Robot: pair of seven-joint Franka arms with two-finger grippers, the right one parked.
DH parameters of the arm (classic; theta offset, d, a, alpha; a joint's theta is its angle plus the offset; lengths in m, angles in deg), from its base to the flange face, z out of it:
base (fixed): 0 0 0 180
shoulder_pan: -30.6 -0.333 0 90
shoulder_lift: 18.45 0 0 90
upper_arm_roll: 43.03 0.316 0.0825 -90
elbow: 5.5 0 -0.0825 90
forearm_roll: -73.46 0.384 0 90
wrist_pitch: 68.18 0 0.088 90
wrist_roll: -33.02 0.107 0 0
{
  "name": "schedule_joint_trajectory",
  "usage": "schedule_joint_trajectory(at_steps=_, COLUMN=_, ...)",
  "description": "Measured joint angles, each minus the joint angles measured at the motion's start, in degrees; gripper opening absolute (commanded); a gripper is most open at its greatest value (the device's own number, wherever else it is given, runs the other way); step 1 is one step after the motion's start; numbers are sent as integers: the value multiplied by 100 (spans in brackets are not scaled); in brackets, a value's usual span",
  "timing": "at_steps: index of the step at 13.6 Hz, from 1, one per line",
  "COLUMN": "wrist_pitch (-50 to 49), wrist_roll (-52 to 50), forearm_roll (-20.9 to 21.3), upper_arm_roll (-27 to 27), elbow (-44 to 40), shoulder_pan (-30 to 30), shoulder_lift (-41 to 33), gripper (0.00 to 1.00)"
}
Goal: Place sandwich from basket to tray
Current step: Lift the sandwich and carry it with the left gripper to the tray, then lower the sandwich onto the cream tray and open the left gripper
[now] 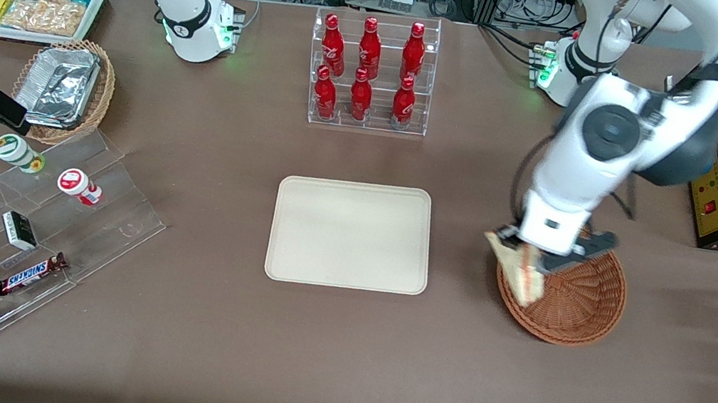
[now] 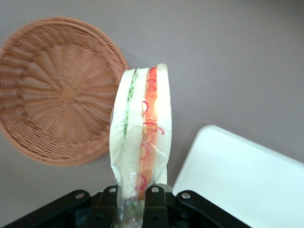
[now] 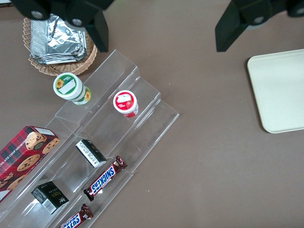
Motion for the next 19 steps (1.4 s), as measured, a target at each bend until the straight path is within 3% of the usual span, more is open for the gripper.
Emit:
schedule_joint_trajectory(at_steps=7, wrist_pitch=23, wrist_roll=-36, forearm_roll=1, upper_arm_roll=-8, elbow=-744, shoulder_pan=1393, shoulder_lift=1045, gripper=0)
schedule_joint_trajectory(at_steps=19, wrist_pitch=1287, wrist_roll=-36, forearm_roll=1, upper_arm_roll=-7, elbow=-1182, shoulder_pan=2160, shoulder_lift=2525, gripper=0)
